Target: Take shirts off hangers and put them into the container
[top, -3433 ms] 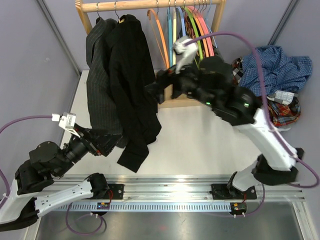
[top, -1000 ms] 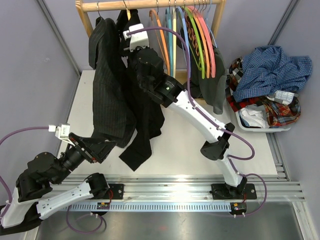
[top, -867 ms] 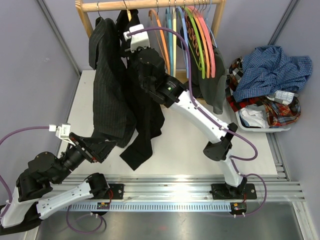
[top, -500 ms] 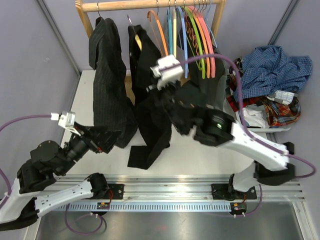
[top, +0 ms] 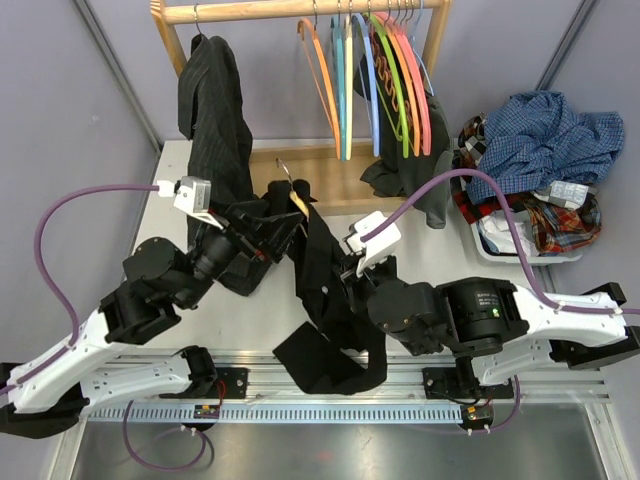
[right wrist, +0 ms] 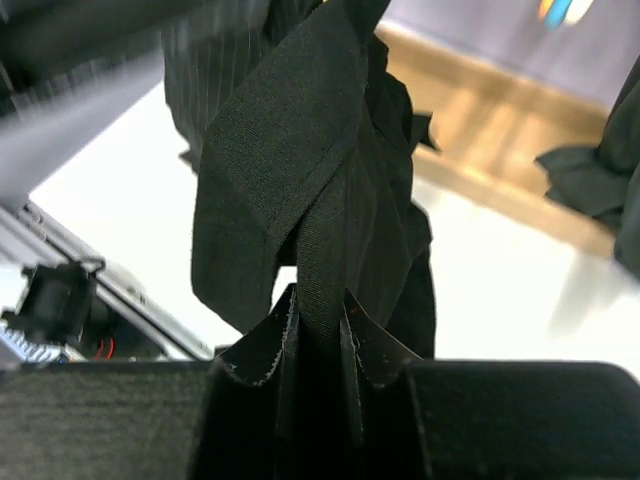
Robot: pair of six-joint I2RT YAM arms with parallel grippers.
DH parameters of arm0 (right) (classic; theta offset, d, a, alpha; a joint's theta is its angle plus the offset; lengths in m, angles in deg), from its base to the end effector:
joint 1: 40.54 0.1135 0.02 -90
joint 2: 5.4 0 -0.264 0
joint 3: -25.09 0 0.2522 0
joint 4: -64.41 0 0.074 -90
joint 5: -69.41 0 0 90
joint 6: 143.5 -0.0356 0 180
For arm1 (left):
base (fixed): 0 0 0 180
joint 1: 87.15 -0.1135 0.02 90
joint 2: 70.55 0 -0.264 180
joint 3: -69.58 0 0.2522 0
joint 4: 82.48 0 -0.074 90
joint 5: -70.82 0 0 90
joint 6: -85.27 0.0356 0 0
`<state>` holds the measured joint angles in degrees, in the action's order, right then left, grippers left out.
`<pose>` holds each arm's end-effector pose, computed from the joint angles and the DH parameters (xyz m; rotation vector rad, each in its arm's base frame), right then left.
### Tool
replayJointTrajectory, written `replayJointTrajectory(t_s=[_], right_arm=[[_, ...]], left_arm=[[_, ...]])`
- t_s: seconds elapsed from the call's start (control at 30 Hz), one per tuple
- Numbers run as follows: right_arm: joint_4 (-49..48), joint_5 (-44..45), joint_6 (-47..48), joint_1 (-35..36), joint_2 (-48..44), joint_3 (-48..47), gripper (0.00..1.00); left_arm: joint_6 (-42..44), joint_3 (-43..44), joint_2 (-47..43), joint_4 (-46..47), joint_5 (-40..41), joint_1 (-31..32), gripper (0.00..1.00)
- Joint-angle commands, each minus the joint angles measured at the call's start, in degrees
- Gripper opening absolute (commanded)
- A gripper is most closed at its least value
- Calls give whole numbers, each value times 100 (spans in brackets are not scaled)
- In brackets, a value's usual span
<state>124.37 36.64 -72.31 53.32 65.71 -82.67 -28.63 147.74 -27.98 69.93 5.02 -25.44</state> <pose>0.0149 0.2240 0.4769 -0.5514 1.7197 0.4168 0.0774 -0.1129 0.4537 0.1330 1.5043 -0.9155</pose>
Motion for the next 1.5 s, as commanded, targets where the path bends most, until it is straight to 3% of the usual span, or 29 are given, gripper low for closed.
replayJointTrajectory(t_s=[0.0,0.13,0.5,0.53,0.57,0.6,0.63,0.9,0.93,0.97,1.0,1.1,1.23,1.47], right_arm=[[13,61,-835,53,-466,214,0],[21,-63,-993,53,-616,391,0],[-523,-466,-501,79,-748,320,0],[-619,-563,-501,79,-783,338,0],[-638,-729,-492,79,-800,364,0],[-638,-757,-484,97,-801,373,0],[-603,-784,-492,97,-809,373,0],[-436,-1153,-562,132,-915,259,0],[-331,-1214,-580,132,-924,215,6],[-261,-1232,-606,132,-924,198,32],[-199,-1249,-633,132,-932,189,42],[29,-1311,-791,132,-889,206,64],[486,-1329,-1159,123,-801,197,69],[751,-1294,-1599,132,-1073,531,67]], left_arm=[[351,-33,287,1495,-171,7,99],[413,-112,621,2023,-329,16,99],[298,-77,1368,2270,-355,16,96],[333,-86,1377,2331,-338,16,90],[403,-103,1412,2358,-320,16,76],[439,-103,1430,2393,-320,7,21],[448,-95,1447,2384,-277,16,0],[632,361,1798,2279,-14,-1,0],[702,493,1851,2175,127,7,0],[894,686,1939,2095,450,-1,0],[1026,1079,2122,2033,575,-10,0],[1536,1810,2466,1726,822,-115,0],[2091,3154,3072,1235,989,-203,0],[2680,3483,3004,1172,1200,-361,0]])
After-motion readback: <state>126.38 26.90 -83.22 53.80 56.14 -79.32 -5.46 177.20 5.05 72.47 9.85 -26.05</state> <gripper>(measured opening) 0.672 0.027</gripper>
